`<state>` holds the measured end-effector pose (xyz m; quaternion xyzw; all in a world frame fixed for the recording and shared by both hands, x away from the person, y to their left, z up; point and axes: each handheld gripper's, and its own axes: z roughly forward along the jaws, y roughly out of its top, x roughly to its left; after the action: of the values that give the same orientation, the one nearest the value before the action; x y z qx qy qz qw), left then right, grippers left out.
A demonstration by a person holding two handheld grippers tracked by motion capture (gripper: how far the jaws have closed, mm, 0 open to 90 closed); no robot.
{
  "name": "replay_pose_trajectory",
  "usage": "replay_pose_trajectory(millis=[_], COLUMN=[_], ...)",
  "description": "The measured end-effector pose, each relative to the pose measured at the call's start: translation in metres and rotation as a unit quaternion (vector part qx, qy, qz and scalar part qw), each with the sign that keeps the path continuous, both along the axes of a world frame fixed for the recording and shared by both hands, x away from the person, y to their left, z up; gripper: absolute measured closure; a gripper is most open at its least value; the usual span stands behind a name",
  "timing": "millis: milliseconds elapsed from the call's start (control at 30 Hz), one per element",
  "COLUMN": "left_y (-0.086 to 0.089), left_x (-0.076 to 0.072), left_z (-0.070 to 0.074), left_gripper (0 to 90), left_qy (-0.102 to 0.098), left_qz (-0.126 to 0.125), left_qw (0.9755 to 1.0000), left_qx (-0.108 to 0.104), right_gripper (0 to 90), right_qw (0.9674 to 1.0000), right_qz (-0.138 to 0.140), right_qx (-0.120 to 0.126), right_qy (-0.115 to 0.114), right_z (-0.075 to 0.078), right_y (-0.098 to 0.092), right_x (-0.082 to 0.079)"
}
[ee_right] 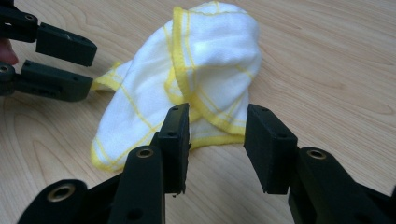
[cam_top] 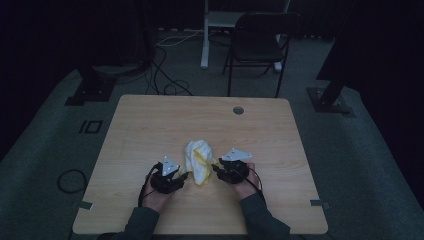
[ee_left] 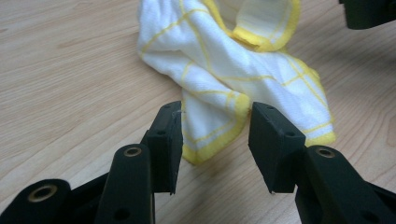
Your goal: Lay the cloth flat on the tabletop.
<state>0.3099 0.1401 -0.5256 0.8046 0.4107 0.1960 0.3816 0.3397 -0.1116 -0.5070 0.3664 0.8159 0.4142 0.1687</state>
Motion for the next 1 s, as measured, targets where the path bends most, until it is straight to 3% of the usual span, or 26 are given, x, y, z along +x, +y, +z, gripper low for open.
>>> replay_pose_trajectory(millis=[433,700,900,1000], left_y=[-0.005,-0.01,-0.012,-0.011], left_x=[0.005,0.009,0.011,0.012], left_z=[-0.004,-0.008,-0.011,-0.009], left_gripper=[56.3,56.4,59.5,65.4], left_qy=[0.005,0.012,0.014,0.013], left_qz=[0.004,0.005,0.011,0.013], left_qw=[0.9998,0.9995,0.9989,0.9989], left_qx=[0.019,0.027,0.042,0.042], right_gripper=[59.1,55.0,54.5,56.7], right_qw=[0.9999,0.9996,0.9994,0.9992], right_qz=[0.013,0.008,0.002,-0.002], right_qx=[-0.005,-0.025,-0.031,-0.037], right_qy=[-0.004,-0.012,-0.014,-0.014], right_z=[0.002,0.001,0.002,0.002], right_y=[0.02,0.037,0.04,0.041], right_x=[0.008,0.014,0.021,0.025])
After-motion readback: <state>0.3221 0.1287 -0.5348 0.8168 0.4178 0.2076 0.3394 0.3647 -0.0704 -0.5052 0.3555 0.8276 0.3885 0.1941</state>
